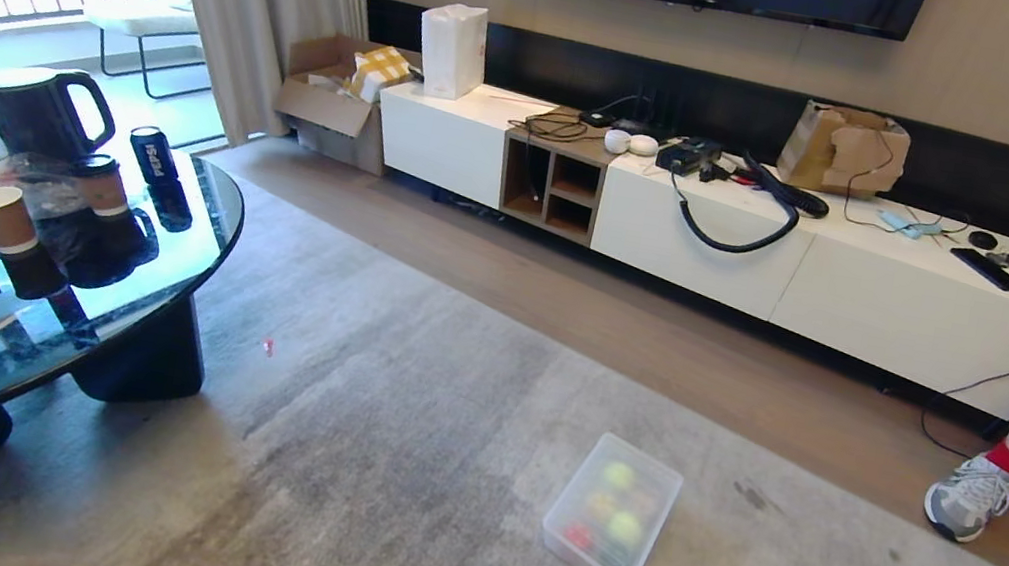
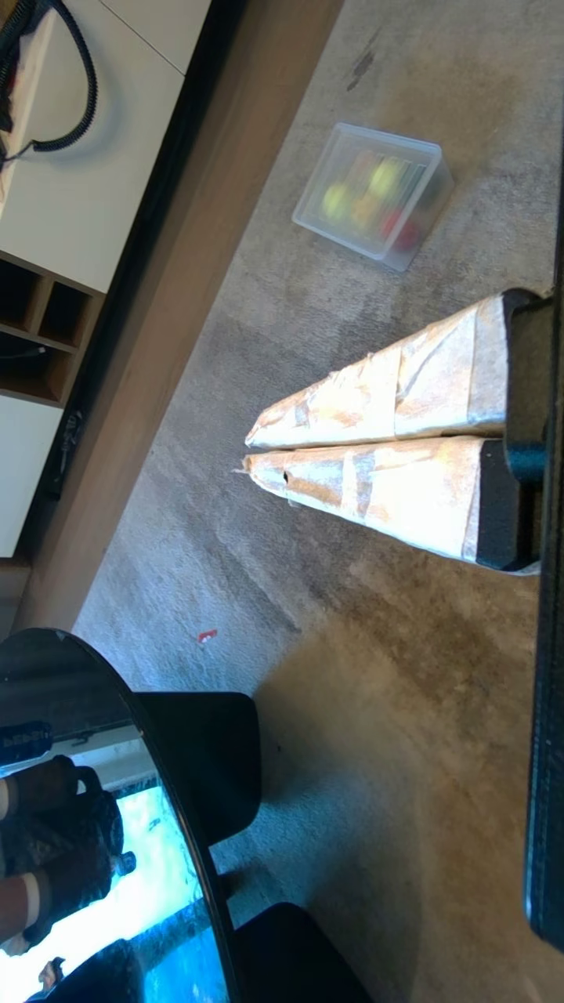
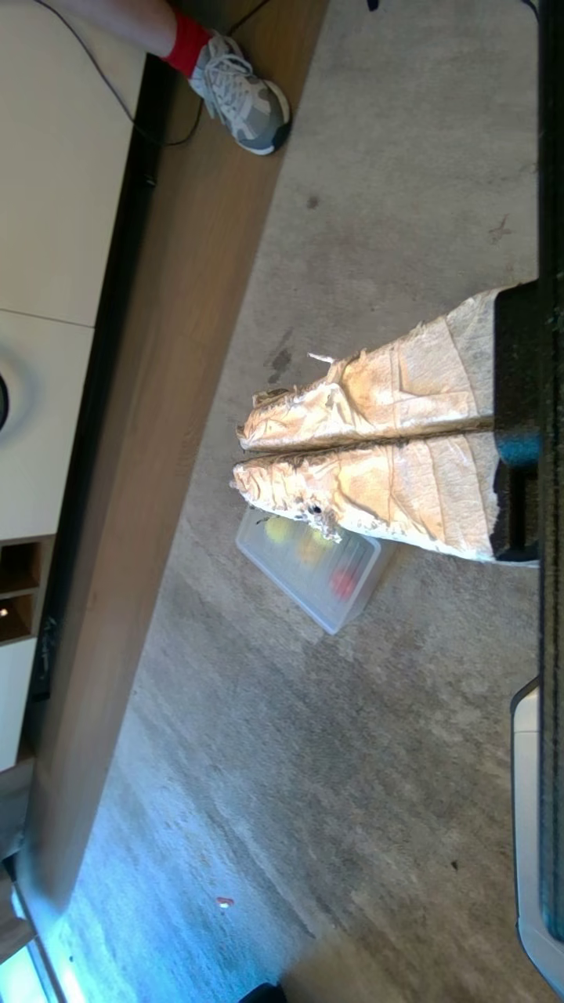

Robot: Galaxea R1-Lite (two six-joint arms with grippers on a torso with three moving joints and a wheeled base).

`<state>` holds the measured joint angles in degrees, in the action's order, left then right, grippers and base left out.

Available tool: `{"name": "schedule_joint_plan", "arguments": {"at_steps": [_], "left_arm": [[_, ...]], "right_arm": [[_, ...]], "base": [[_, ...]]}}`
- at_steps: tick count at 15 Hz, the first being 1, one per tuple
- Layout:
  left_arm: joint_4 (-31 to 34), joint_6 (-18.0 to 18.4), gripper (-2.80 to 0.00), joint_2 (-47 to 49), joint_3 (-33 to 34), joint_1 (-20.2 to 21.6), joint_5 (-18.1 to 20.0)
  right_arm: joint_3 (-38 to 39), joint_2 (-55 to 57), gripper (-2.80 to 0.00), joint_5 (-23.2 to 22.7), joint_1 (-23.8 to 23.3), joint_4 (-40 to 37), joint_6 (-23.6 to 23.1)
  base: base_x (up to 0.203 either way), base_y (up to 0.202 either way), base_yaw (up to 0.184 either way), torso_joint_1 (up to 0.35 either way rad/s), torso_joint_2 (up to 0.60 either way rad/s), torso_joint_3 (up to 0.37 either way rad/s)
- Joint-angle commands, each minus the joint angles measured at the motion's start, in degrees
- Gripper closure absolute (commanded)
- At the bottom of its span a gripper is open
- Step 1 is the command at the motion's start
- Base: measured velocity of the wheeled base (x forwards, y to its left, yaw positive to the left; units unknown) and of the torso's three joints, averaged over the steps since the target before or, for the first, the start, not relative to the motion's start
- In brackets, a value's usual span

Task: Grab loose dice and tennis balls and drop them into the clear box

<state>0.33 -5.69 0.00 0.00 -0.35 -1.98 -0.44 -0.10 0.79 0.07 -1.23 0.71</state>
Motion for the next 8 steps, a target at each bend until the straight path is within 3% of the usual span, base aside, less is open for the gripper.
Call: {"name": "schedule_joint_plan", "arguments": {"at_steps": [1,6,8], "left_arm": [[0.0,0.0,0.0,0.0,0.0,0.0,0.0],[0.0,0.2,0.0,0.0,0.0,0.0,0.0],[0.0,0.9,0.0,0.0,0.0,0.0,0.0]], "right_arm": [[0.0,0.1,0.0,0.0,0.0,0.0,0.0],[0.0,0.1,0.0,0.0,0.0,0.0,0.1],[0.0,0.1,0.0,0.0,0.0,0.0,0.0]], "base": [[0.0,0.0,0.0,0.0,0.01,0.205],[0.0,0.0,0.0,0.003,0.0,0.194],[0.0,0.0,0.0,0.005,0.0,0.064]]}}
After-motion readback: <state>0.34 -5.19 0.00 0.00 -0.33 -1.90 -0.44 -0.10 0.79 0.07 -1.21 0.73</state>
